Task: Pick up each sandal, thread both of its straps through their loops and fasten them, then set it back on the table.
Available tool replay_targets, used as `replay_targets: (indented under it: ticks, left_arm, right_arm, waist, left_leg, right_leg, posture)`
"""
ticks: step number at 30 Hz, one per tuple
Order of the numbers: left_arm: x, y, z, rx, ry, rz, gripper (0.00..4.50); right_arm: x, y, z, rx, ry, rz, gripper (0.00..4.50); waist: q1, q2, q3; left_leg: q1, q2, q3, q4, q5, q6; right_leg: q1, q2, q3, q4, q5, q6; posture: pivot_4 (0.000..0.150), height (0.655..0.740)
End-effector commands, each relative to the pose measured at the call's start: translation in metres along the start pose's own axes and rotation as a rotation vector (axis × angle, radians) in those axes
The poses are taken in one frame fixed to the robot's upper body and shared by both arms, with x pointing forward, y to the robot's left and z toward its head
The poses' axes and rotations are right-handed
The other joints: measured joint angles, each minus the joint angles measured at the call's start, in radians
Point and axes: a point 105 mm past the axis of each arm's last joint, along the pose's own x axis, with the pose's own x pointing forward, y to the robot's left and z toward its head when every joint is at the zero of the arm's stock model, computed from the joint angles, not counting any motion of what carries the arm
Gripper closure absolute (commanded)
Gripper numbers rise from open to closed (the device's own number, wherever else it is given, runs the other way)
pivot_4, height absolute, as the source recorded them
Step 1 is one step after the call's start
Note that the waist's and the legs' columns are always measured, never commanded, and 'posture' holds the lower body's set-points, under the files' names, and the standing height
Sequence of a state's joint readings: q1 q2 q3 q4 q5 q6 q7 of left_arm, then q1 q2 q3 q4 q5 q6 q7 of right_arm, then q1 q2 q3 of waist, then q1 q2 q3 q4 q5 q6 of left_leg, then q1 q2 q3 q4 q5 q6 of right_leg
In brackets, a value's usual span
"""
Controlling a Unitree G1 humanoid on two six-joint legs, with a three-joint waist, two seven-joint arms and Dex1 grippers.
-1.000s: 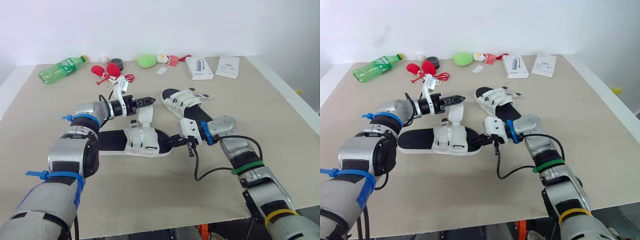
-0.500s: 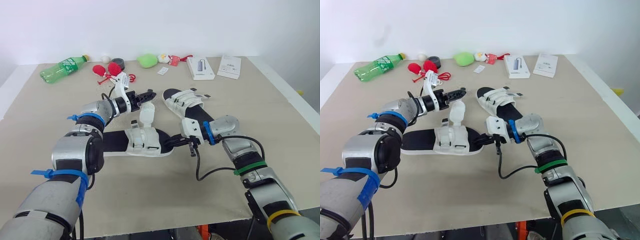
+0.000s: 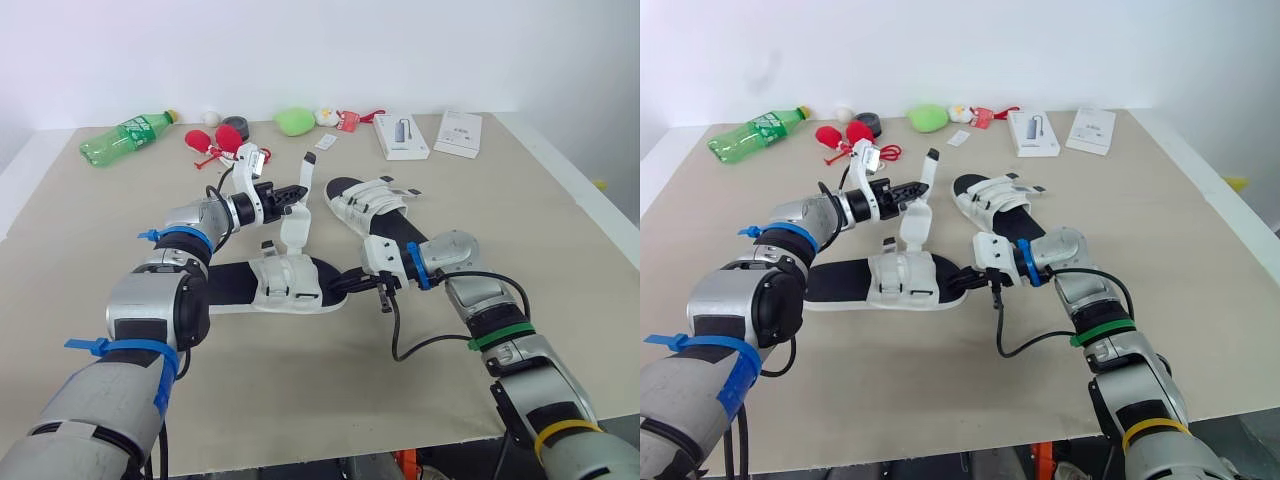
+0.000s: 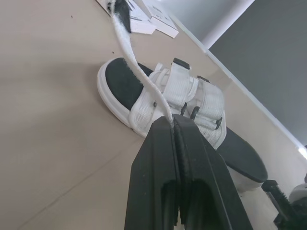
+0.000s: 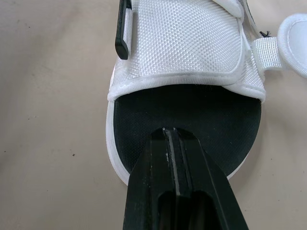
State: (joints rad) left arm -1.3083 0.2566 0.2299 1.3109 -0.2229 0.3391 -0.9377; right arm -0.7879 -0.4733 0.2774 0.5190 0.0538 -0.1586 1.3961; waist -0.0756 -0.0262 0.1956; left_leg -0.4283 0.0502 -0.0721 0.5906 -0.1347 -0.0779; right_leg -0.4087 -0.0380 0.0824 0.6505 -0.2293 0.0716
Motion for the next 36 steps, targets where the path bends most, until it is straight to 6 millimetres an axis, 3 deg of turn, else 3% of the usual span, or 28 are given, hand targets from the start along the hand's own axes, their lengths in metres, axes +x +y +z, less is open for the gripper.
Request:
replay_targets:
  ticks: [1, 6, 12, 15, 18, 23, 27, 32, 36]
  left_arm:
    - [0.003, -0.019, 0.022, 0.391, 0.042, -0.083, 4.45]
    - [-0.006, -0.049, 0.018, 1.066, 0.040, -0.250, 4.45]
    - [-0.060, -0.085, -0.022, 1.730, -0.020, -0.524, 4.45]
    - [-0.082, -0.092, -0.041, 1.890, -0.022, -0.643, 4.45]
    - [-0.092, -0.101, -0.052, 1.964, -0.050, -0.722, 4.45]
    - [-0.096, -0.103, -0.052, 2.001, -0.078, -0.729, 4.45]
    - [-0.096, -0.104, -0.045, 1.949, -0.105, -0.663, 3.32]
    - [-0.095, -0.110, -0.023, 1.902, -0.156, -0.550, 1.16]
    - [-0.100, -0.106, 0.018, 1.675, -0.151, -0.386, 1.16]
  right_arm:
    - [-0.003, -0.001, 0.002, -0.017, 0.006, -0.002, 4.50]
    - [-0.004, 0.000, 0.001, -0.016, 0.007, -0.001, 4.50]
    - [-0.002, 0.001, 0.000, -0.017, 0.004, 0.012, 4.50]
    - [0.002, 0.001, 0.000, -0.024, 0.000, 0.025, 4.50]
    - [0.006, -0.002, 0.002, -0.034, -0.006, 0.034, 4.50]
    - [0.010, -0.005, 0.004, -0.045, -0.012, 0.043, 4.50]
    - [0.010, -0.006, 0.004, -0.049, -0.012, 0.049, 4.50]
    - [0.009, -0.007, 0.002, -0.049, -0.007, 0.057, 4.50]
    - [0.009, -0.008, 0.001, -0.050, -0.004, 0.060, 4.50]
  waist:
    - [0.000, 0.000, 0.000]
    - [0.001, 0.000, 0.000]
    - [0.000, 0.000, 0.000]
    - [0.002, 0.000, 0.000]
    - [0.003, 0.000, 0.000]
    - [0.003, 0.000, 0.000]
    - [0.002, 0.000, 0.000]
    - [0.001, 0.000, 0.000]
    - [0.000, 0.001, 0.000]
  left_leg:
    - [0.000, 0.000, 0.000, 0.000, 0.000, 0.000]
    - [0.000, 0.000, 0.000, 0.000, 0.000, 0.000]
    - [0.002, 0.000, 0.001, -0.003, 0.000, 0.000]
    - [0.003, 0.001, 0.002, -0.003, 0.000, 0.000]
    - [0.004, 0.001, 0.002, -0.002, 0.000, 0.000]
    - [0.003, 0.001, 0.002, 0.000, 0.001, 0.001]
    - [0.003, 0.001, 0.002, 0.000, 0.001, 0.002]
    - [0.003, 0.001, 0.002, 0.000, 0.001, 0.002]
    - [0.004, 0.001, 0.002, 0.000, 0.001, 0.002]
  right_leg:
    - [0.000, 0.000, 0.000, 0.000, 0.000, 0.000]
    - [0.000, 0.000, 0.000, 0.000, 0.000, 0.000]
    - [0.000, 0.000, 0.001, 0.000, 0.000, -0.001]
    - [0.001, 0.000, 0.002, 0.000, 0.000, -0.001]
    - [0.002, 0.000, 0.002, 0.000, 0.001, -0.001]
    - [0.002, 0.000, 0.003, 0.000, 0.001, -0.002]
    - [0.002, 0.000, 0.003, 0.001, 0.002, -0.002]
    - [0.002, 0.000, 0.003, 0.001, 0.002, -0.001]
    - [0.002, 0.001, 0.003, 0.002, 0.002, -0.001]
  posture:
    - [0.150, 0.7400]
    - [0.150, 0.7400]
    - [0.150, 0.7400]
    - [0.150, 0.7400]
    - [0.150, 0.7400]
    - [0.150, 0.7400]
    - [0.150, 0.7400]
    - [0.150, 0.7400]
    - [0.150, 0.7400]
